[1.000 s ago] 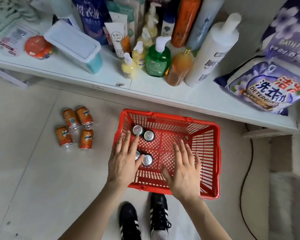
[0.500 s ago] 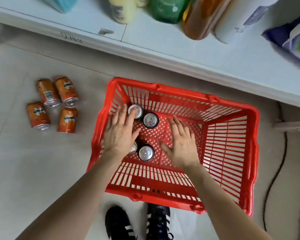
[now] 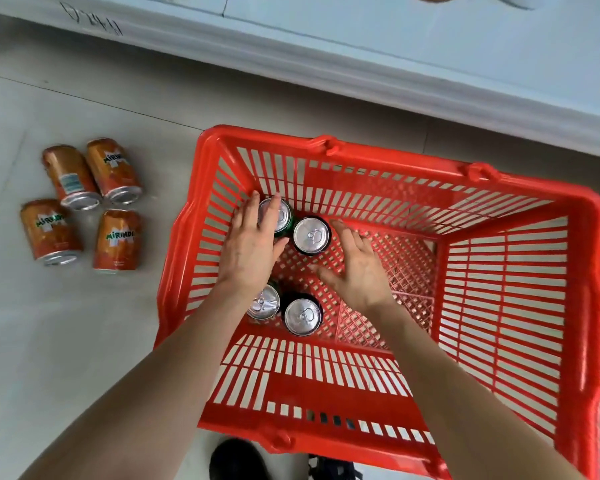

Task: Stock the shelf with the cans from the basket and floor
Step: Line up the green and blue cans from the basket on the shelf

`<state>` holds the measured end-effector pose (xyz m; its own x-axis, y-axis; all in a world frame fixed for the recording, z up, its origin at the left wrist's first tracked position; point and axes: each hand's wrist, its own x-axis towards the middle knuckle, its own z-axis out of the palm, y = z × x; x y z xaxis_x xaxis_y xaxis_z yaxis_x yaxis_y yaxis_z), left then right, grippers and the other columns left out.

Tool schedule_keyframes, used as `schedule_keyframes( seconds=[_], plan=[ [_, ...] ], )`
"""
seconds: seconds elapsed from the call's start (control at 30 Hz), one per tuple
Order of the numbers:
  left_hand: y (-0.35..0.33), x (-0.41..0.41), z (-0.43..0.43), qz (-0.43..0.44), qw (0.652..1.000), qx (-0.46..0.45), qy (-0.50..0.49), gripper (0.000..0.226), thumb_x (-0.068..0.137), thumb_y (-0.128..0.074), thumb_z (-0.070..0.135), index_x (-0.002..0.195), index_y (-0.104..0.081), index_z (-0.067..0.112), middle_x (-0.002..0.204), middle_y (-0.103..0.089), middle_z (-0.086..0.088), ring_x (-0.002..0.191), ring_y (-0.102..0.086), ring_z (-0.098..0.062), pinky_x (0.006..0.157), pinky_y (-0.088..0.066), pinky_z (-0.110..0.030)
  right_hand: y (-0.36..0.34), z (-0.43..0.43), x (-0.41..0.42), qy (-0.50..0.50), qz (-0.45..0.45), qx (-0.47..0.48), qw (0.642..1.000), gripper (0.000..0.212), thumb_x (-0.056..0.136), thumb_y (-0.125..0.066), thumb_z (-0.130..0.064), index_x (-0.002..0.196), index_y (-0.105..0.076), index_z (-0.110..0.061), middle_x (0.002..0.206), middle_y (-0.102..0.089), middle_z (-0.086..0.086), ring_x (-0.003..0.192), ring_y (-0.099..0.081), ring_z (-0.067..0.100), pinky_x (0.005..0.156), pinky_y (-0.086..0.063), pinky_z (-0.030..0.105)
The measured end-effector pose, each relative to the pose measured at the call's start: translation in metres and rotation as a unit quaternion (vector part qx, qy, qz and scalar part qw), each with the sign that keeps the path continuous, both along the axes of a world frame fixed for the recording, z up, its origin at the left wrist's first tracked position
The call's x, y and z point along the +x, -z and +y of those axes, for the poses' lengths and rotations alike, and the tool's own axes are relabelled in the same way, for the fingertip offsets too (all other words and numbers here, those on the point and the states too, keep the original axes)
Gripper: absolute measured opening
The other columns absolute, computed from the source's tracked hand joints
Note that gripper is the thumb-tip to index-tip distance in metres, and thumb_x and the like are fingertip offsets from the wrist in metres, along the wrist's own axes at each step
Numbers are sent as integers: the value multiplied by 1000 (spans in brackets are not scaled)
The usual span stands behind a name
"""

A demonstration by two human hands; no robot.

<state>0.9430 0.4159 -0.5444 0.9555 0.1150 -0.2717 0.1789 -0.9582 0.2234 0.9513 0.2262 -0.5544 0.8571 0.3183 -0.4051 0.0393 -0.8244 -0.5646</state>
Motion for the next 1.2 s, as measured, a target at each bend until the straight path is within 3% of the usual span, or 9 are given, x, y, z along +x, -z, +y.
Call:
schedule_keyframes(
  seconds=[0.27,0.47,0.7,0.97,1.2],
  plan=[
    [8,4,0,-15,999,-30,-19,74,90,-61,33,149,-21,11,152,-31,-14,125,-51,-35,95,-48,-44,23,5,10,38,27,86,995,81,85,-70,-41,150,-23,-35,150,-42,-5,139,-37,18,115,-31,42],
    [5,4,0,-27,997,-60,-26,71,90,-62,28,148,-26,10,149,-37,-13,121,-53,-35,95,-48,-44,22,9,12,62,62,169,982,82,84,-74,-23,149,-25,-37,155,-37,-5,142,-33,15,118,-27,40],
    [0,5,0,-44,996,-74,-24,65,88,-65,26,141,-36,4,139,-45,-16,117,-55,-36,95,-47,-44,21,12,16,63,59,197,977,73,83,-76,-17,143,-36,-29,144,-49,-3,135,-42,15,116,-33,42],
    [-14,-7,-4,-29,997,-75,-17,66,87,-65,29,140,-37,1,135,-47,-17,118,-54,-34,96,-49,-42,12,0,8,148,65,232,959,71,78,-81,-23,138,-42,-21,131,-59,-4,125,-53,15,110,-40,41],
    [-52,-20,-15,-23,996,-83,-7,66,88,-66,28,141,-37,1,137,-45,-18,120,-53,-33,95,-50,-43,-29,-17,-3,203,34,223,953,67,72,-85,-31,128,-50,-22,110,-56,-30,103,-54,-17,96,-50,27]
  ],
)
